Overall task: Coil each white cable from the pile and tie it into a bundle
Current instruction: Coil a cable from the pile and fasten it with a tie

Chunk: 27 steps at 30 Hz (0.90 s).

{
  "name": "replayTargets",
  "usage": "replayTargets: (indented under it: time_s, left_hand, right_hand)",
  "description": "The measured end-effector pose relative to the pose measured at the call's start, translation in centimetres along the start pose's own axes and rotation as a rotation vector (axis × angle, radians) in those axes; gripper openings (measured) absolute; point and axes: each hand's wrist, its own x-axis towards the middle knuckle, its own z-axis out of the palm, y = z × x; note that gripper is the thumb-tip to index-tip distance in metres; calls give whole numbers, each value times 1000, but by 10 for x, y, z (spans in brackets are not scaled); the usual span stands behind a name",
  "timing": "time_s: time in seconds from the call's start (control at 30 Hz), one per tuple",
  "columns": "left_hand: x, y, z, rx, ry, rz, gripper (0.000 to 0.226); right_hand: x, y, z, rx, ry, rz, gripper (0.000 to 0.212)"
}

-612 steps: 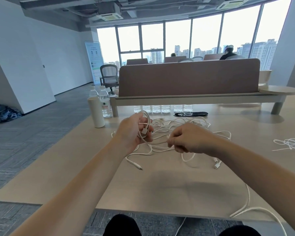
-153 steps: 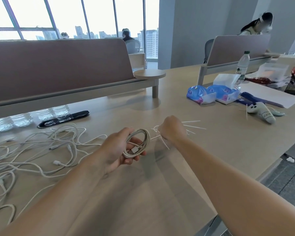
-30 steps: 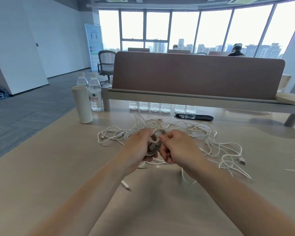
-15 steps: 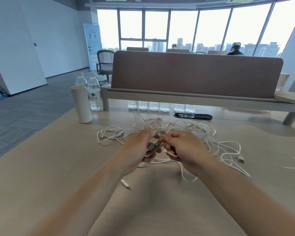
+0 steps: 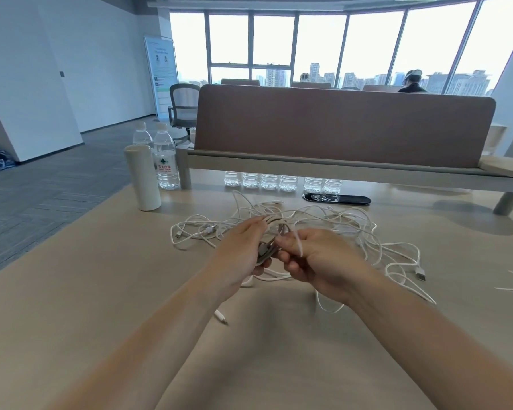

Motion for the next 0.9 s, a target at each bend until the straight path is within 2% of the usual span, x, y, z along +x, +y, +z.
replayTargets:
  time_s: [0.07, 0.3, 0.53, 0.7, 0.83, 0.9]
  left_hand:
    - [1, -1, -2, 13, -7, -7, 28]
    - [-6, 1, -3, 12, -70, -22, 20]
    - [-9, 1, 0, -8, -130, -63, 25]
    - [-8, 2, -2, -5, -120, -98, 26]
    - [-11, 4, -4, -56, -156, -125, 34]
    - [-14, 6, -4, -90, -207, -134, 32]
  right_hand:
    - [-1, 0, 0, -25, -16, -12, 10]
    - [1, 2, -2, -135, 152, -46, 20]
    - [3, 6, -5, -114, 183, -27, 27]
    - [7, 9, -10, -326, 297, -139, 32]
    - [9, 6, -15, -493, 225, -190, 35]
    - [6, 4, -17, -546, 153, -230, 19]
